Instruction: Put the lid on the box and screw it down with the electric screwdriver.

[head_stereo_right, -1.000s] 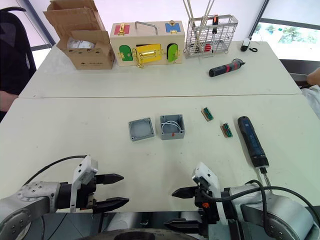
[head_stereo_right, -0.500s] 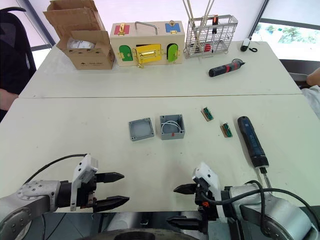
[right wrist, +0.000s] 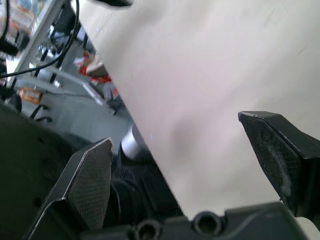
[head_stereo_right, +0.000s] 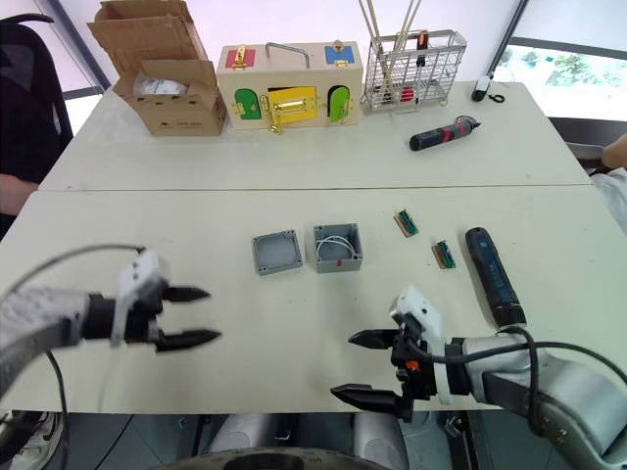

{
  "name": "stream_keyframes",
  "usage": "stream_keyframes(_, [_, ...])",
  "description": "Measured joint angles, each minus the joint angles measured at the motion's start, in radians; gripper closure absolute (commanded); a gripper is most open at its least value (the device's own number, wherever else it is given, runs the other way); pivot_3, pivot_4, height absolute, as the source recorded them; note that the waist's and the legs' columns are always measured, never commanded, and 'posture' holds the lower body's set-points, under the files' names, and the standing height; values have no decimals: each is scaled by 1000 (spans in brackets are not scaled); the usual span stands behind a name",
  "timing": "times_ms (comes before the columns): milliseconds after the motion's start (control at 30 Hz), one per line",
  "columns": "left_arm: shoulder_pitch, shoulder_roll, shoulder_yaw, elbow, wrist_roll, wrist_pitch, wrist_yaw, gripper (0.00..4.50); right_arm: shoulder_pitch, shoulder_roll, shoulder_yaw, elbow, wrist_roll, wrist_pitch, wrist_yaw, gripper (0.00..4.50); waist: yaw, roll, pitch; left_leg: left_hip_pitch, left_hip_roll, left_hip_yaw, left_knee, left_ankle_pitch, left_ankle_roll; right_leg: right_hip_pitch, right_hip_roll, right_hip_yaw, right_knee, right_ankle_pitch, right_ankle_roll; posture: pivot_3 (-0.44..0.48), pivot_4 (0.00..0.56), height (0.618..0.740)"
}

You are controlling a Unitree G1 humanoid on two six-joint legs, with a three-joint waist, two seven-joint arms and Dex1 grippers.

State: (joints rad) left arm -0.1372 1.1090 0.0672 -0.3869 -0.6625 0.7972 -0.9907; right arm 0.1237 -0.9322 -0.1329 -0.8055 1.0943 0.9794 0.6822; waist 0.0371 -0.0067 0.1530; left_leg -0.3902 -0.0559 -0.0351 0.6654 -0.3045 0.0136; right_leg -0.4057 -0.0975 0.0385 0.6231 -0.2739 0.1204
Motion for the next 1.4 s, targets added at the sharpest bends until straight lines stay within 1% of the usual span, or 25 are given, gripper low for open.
stream_keyframes(33, [-92,9,-38,39,21,2,-30,0,-16,-13,-15,-3,54,17,-27,24,2,0,0,-1,0,0,0,0,0,-1,0,-1,0,0,0,0,150,737])
stream_keyframes(100, [-352,-14,-142,133,74,-1,-101,0,-67,-32,-29,-8,139,36,-84,24,9,-3,2,-3,-2,-3,2,0,0,-1,0,-7,2,0,0,0,150,737])
stream_keyframes(133, [-476,-42,-190,178,114,-18,-136,0,-96,-33,-32,-17,164,38,-116,24,8,-5,2,-3,-2,-4,3,1,-1,0,-1,-10,2,0,0,0,150,737])
stream_keyframes(167, [-550,-69,-222,204,144,-40,-156,0,-114,-32,-31,-23,179,38,-137,24,3,-6,2,-3,-3,-3,3,3,-5,0,-2,-10,2,0,1,0,150,737])
stream_keyframes(200, [-638,-116,-275,250,191,-76,-189,0,-130,-31,-26,-29,189,38,-169,24,1,-6,1,-2,-3,0,2,3,-5,0,-3,-10,3,0,1,0,150,737])
stream_keyframes(233, [-703,-169,-328,295,232,-111,-217,0,-147,-29,-15,-30,189,38,-201,24,1,-6,1,-2,-4,1,3,3,-4,0,-5,-11,4,0,1,0,150,737])
stream_keyframes(333, [-805,-337,-467,410,327,-199,-282,0,-190,-16,9,-33,187,40,-313,24,-6,-8,3,-3,-4,3,3,2,-3,-2,-5,-12,6,1,1,0,150,737])
stream_keyframes(433, [-841,-458,-555,499,401,-259,-318,0,-221,-6,15,-30,184,43,-408,24,-23,-10,4,-5,-4,2,3,2,-3,-4,-5,-13,7,1,2,0,150,737])
stream_keyframes(500, [-854,-525,-608,533,448,-294,-334,0,-206,-16,9,-31,184,48,-443,24,-24,-10,4,-5,-4,2,3,2,-3,-4,-5,-13,7,1,2,0,150,737])
stream_keyframes(600, [-856,-597,-657,578,503,-340,-345,0,-161,-34,-10,-36,185,52,-478,24,-25,-10,4,-6,-4,2,4,2,-2,-4,-5,-13,7,1,3,0,150,737])
stream_keyframes(633, [-860,-616,-663,591,515,-344,-346,0,-141,-34,-17,-40,185,49,-488,24,-25,-10,4,-6,-4,2,4,0,1,-4,-5,-13,7,1,3,0,150,737])
stream_keyframes(800, [-884,-672,-686,597,558,-301,-373,0,-61,-29,-32,-59,182,36,-524,24,-25,-10,4,-6,-3,1,8,-1,4,-4,-5,-13,8,1,4,0,150,737])
stream_keyframes(967, [-885,-712,-724,602,621,-262,-360,0,-35,-7,-31,-64,154,8,-548,24,-22,-10,4,-10,-2,0,17,-3,6,-3,-4,-13,9,2,6,0,150,737])
stream_keyframes(1200, [-885,-744,-733,610,675,-233,-343,0,-27,12,-10,-66,96,-7,-559,24,-23,-10,4,-11,-3,0,18,-3,6,-4,-4,-13,8,2,7,0,150,737])
stream_keyframes(1300, [-884,-759,-753,630,699,-235,-333,848,-33,19,1,-66,79,-8,-561,0,-23,-10,4,-12,-3,0,18,-3,6,-4,-4,-13,8,2,7,0,150,737])
stream_keyframes(1333, [-884,-768,-753,642,701,-235,-327,1266,-36,20,1,-66,77,-8,-563,0,-22,-10,4,-12,-3,0,18,-3,6,-4,-4,-13,8,2,7,0,150,737])
stream_keyframes(1400, [-884,-790,-753,670,708,-235,-312,2244,-46,23,1,-66,76,-11,-569,0,-22,-10,4,-12,-3,0,19,-3,6,-4,-4,-13,8,3,7,0,150,737])
